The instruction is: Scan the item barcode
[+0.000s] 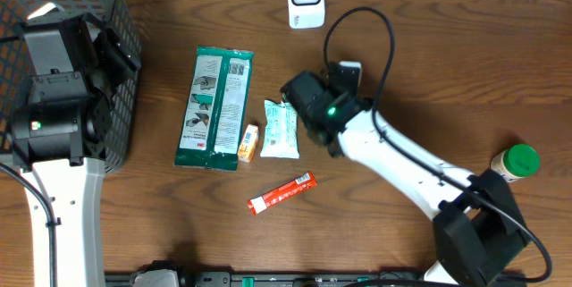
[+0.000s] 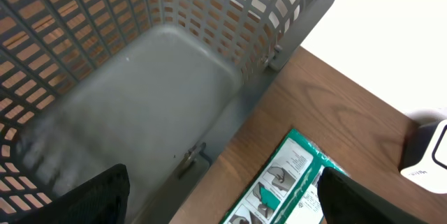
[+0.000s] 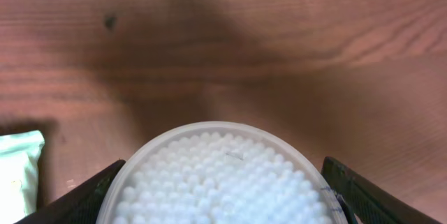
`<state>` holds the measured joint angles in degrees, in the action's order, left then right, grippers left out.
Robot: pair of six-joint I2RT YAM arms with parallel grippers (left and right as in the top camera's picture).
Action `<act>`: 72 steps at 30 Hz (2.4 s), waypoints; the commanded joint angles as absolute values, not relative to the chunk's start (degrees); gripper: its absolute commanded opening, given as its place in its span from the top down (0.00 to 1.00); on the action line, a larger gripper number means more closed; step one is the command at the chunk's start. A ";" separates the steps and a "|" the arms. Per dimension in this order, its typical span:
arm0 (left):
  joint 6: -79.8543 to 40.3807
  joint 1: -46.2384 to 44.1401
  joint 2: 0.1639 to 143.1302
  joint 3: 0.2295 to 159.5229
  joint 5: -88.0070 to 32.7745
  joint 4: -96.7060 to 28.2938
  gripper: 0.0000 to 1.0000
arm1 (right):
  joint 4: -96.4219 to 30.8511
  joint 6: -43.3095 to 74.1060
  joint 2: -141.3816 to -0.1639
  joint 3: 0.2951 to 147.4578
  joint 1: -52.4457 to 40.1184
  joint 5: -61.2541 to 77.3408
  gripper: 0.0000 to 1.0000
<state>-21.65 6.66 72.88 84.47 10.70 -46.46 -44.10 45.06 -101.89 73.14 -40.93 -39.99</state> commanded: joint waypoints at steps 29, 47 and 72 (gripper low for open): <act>-21.54 6.83 72.99 84.71 11.20 -46.50 0.16 | -23.18 46.87 -100.38 58.06 -42.22 -45.98 0.01; -21.54 6.83 72.99 84.71 11.20 -46.50 0.16 | -29.93 16.84 -78.59 61.36 -31.97 -14.00 0.01; -21.54 6.83 72.99 84.71 11.20 -46.50 0.16 | -73.54 -24.71 -109.27 102.52 -23.03 2.39 0.01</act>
